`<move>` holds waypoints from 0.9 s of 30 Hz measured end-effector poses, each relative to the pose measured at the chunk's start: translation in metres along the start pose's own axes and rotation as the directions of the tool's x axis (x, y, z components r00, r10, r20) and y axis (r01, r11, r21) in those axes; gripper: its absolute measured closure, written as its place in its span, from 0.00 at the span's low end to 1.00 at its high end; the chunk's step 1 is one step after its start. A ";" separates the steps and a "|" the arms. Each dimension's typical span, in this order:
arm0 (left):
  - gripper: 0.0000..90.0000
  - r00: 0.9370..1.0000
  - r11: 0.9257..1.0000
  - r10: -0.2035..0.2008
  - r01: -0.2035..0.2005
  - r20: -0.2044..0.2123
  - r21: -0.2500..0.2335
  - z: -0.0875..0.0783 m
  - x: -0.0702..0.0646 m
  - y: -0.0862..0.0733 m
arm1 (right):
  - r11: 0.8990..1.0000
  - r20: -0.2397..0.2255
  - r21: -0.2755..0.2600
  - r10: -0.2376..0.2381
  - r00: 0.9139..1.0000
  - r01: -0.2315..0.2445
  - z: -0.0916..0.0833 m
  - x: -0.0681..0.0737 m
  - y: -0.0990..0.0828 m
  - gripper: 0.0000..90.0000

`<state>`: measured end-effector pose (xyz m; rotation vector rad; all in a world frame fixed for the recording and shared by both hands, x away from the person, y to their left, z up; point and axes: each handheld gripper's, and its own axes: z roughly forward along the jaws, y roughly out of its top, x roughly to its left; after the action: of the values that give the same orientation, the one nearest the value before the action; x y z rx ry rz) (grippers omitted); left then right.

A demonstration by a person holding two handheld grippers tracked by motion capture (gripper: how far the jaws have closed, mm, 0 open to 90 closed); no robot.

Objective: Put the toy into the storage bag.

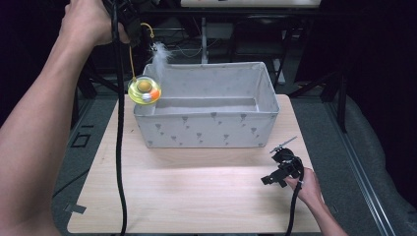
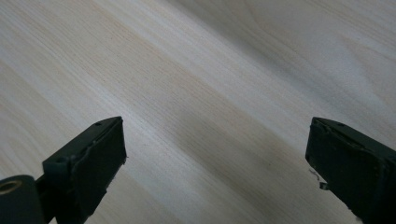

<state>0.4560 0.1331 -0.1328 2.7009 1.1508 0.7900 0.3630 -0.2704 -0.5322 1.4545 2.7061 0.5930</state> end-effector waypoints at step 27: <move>0.97 0.998 0.999 -0.051 0.050 0.042 0.014 0.053 0.005 0.022 | 1.000 -0.006 -0.007 0.006 1.000 -0.006 -0.001 -0.001 0.000 0.05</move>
<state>0.4992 0.1265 -0.1704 2.6739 1.2144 0.7169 0.3630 -0.2716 -0.5312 1.4621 2.7022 0.6081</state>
